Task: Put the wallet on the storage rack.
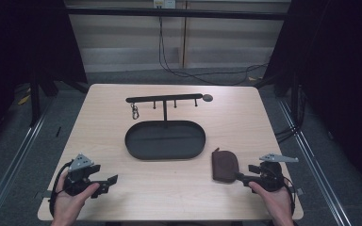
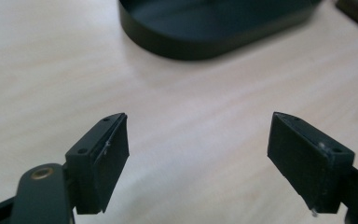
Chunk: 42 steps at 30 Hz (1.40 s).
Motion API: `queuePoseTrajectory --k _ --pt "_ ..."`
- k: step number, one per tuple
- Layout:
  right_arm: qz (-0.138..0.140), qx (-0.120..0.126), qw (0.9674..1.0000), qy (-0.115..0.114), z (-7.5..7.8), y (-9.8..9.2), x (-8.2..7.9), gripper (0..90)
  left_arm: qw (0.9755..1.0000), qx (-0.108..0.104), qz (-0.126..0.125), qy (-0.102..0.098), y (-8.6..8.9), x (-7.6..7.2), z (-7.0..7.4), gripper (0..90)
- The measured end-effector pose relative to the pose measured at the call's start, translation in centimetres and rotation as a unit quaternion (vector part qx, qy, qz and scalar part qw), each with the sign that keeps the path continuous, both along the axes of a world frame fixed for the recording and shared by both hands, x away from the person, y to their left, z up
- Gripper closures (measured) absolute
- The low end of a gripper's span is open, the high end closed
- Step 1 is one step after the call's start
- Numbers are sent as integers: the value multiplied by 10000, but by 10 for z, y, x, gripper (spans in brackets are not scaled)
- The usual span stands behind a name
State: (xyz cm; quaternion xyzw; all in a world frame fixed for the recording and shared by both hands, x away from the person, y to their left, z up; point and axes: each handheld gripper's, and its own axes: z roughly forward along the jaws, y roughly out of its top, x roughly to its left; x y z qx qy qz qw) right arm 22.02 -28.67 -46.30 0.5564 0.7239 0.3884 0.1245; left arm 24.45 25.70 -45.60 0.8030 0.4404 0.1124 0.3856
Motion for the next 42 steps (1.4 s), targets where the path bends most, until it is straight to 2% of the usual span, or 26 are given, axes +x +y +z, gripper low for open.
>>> queuePoseTrajectory --k 4,5,8,14,17,19,24,25,28,29,32,34,39,42 --pt "3 98 9999 78 4 -5 2 304 9995 -306 94 -79 5 2 -5 205" --pt "41 103 9998 142 3 -6 4 307 9991 -424 95 -6 6 2 -7 205" --pt "256 24 9987 436 2 -2 12 302 9990 -432 5 101 4 3 -10 205" --pt "375 -487 9958 674 5 16 26 323 9990 -305 -308 -69 -5 -1 -8 195" --pt "296 -452 9963 663 11 20 35 364 9989 -196 -426 17 -5 0 -9 192" --pt "350 -449 9954 773 13 21 42 357 9990 -244 -369 31 -4 0 -9 192" --pt "507 -643 9891 1225 16 24 60 278 9991 -190 -375 53 -1 2 -8 189" --pt "516 -653 9883 1276 16 25 62 272 9992 -211 -331 43 -2 2 -9 189" --pt "581 -787 9853 1403 18 28 70 224 9989 -155 -419 107 -3 2 -10 189" --pt "633 -864 9832 1478 19 30 73 213 9990 -143 -406 87 -4 2 -10 189" --pt "829 -1103 9743 1779 20 37 81 186 9990 -135 -415 82 -4 1 -10 189" --pt "886 -1176 9709 1887 20 41 88 195 9990 -120 -421 103 -4 2 -10 189" --pt "836 -1319 9665 2037 20 46 100 188 9989 -126 -422 135 -3 2 -10 189" --pt "939 -1439 9598 2218 18 51 107 188 9989 -97 -444 137 -4 2 -10 189"
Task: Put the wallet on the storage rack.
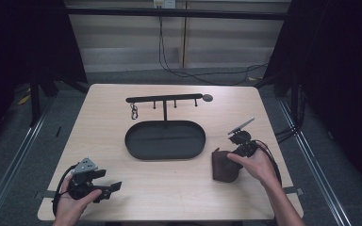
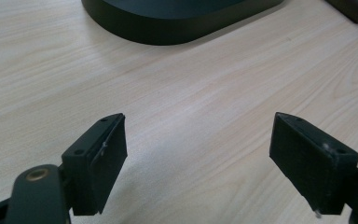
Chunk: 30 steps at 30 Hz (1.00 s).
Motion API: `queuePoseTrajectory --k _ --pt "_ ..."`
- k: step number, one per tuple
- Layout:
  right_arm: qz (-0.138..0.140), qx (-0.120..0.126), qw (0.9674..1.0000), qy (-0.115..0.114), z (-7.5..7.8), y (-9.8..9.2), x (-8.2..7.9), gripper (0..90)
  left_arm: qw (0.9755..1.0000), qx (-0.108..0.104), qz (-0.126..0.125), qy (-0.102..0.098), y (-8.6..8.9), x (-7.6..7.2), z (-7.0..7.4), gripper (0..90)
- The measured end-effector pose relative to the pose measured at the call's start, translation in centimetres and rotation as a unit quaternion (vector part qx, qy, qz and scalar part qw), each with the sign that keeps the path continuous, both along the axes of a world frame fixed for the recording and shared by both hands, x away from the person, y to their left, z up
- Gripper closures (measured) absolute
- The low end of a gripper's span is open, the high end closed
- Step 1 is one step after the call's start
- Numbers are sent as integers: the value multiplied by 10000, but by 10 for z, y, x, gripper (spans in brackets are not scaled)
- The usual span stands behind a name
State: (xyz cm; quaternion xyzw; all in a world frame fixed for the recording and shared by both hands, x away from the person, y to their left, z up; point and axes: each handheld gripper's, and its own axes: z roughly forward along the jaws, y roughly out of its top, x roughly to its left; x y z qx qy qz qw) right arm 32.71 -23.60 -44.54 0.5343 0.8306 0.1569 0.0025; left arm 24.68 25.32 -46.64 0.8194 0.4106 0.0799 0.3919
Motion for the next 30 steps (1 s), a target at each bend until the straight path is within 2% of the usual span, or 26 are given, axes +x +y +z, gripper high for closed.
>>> queuePoseTrajectory --k 3,11,12,14,16,20,23,30 --pt "112 -184 9997 95 -1 5 5 185 10000 5 -71 17 0 0 1 189" --pt "43 -336 9989 312 -12 11 11 127 10000 -7 -59 10 0 -1 1 190" --pt "81 -399 9987 304 -14 12 12 89 10000 1 -54 1 0 -1 1 191" --pt "45 -516 9980 361 -14 15 13 84 10000 -38 32 -56 0 -2 1 201" --pt "62 -549 9978 379 -15 16 14 80 10000 -38 -13 -21 0 -1 1 201" --pt "76 -456 9978 471 -17 14 16 82 10000 21 -46 -3 -2 -1 0 201" --pt "54 -280 9974 666 -20 10 20 81 10000 11 -43 -4 -2 -1 0 201" --pt "41 276 9939 1067 -27 -1 28 123 10000 10 -70 23 -2 0 0 201"
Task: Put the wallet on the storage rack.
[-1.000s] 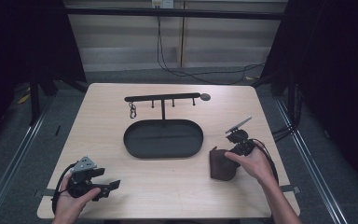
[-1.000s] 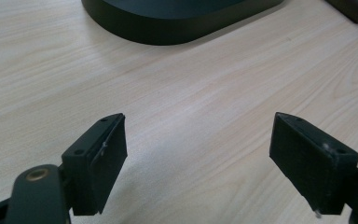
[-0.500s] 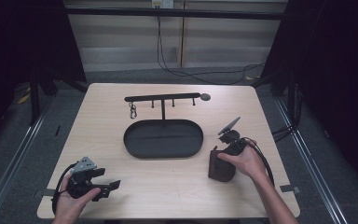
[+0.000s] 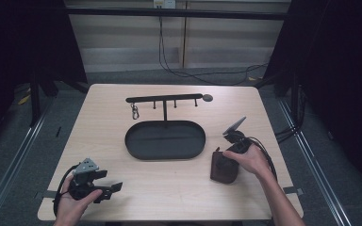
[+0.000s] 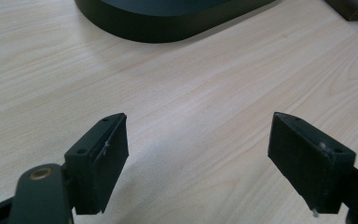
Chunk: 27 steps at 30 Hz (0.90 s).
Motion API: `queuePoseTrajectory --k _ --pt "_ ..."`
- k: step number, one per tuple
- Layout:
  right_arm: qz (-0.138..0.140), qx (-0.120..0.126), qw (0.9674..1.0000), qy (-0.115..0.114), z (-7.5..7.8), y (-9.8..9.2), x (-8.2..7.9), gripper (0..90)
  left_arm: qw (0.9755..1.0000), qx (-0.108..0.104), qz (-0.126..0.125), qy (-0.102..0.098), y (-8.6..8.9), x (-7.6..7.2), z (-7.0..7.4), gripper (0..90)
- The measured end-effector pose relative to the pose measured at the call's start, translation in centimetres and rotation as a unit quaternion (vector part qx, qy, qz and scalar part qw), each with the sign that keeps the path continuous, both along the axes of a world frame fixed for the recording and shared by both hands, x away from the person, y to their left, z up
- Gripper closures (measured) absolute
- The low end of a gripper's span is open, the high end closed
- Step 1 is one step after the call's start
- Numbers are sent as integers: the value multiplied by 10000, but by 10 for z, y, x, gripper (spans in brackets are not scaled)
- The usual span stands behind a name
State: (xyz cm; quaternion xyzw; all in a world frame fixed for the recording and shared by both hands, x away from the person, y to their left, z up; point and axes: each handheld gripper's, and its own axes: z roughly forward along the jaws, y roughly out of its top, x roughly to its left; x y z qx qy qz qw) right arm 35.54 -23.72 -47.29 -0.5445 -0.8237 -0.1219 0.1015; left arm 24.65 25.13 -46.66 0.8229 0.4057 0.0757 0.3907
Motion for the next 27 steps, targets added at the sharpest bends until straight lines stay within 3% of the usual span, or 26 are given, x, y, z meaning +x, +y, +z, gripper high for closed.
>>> queuePoseTrajectory --k 6,10,21,25,26,27 --pt "-107 80 9999 75 1 -2 1 163 10000 -9 -1 15 0 0 0 201" --pt "-230 68 9997 -13 6 -7 0 262 10000 -34 38 19 0 0 0 201" --pt "-352 20 9993 -154 13 -11 -2 372 10000 -65 -3 7 2 -1 1 201" --pt "-430 52 9986 -300 17 -14 -3 487 10000 -62 19 6 2 -1 1 201" --pt "-441 59 9985 -330 20 -15 -3 539 10000 -70 33 -3 2 -1 1 201" --pt "-460 65 9979 -454 23 -17 -3 648 10000 -72 29 9 2 -1 1 201"
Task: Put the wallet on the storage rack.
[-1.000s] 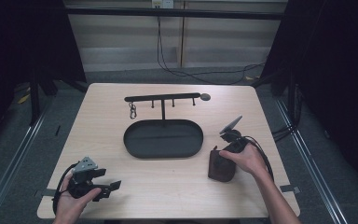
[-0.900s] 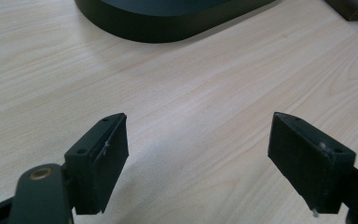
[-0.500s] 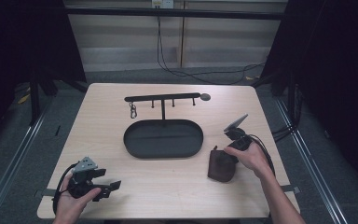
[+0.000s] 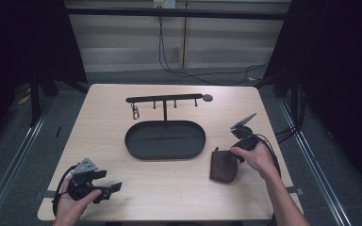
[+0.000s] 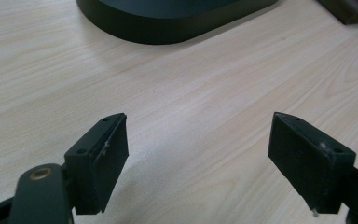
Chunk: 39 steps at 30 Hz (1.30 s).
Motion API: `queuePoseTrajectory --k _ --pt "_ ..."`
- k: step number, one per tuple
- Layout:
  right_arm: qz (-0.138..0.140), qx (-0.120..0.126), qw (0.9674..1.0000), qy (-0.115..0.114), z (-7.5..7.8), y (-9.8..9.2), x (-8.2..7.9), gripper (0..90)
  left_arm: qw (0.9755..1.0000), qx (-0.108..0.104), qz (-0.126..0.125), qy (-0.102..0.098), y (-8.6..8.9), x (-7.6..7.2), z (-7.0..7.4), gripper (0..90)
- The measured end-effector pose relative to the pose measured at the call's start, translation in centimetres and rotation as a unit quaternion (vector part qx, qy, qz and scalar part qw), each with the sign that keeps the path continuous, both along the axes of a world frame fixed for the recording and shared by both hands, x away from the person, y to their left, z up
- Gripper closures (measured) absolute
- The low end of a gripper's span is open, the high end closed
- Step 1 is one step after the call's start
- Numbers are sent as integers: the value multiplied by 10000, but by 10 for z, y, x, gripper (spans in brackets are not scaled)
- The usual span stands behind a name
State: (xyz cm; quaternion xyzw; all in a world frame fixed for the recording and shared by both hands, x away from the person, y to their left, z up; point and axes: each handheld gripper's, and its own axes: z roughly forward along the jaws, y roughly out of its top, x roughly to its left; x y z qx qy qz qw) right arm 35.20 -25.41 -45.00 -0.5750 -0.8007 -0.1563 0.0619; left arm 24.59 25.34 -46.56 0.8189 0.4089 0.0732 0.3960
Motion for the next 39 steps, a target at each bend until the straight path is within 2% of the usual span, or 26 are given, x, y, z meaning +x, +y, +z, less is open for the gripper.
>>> queuePoseTrajectory --k 1,5,9,11,13,19,30,39 --pt "-3 49 10000 19 1 0 0 652 10000 12 -6 13 0 1 0 200" --pt "94 -106 9999 48 5 5 3 674 10000 -26 12 18 1 1 0 197" --pt "79 -86 9999 -4 6 7 3 693 10000 -36 3 13 1 0 0 197" --pt "37 10 10000 -88 9 5 2 747 10000 -27 -16 17 1 0 0 197" --pt "23 102 9999 -110 13 4 2 756 10000 -24 -15 15 0 0 0 197" --pt "113 -14 9998 -176 23 11 2 774 10000 -10 -25 22 1 0 0 197" --pt "161 -36 9993 -333 37 15 1 810 10000 -11 -15 12 1 0 0 197" --pt "132 -156 9993 -321 45 14 0 825 10000 -3 -20 23 1 1 0 197"
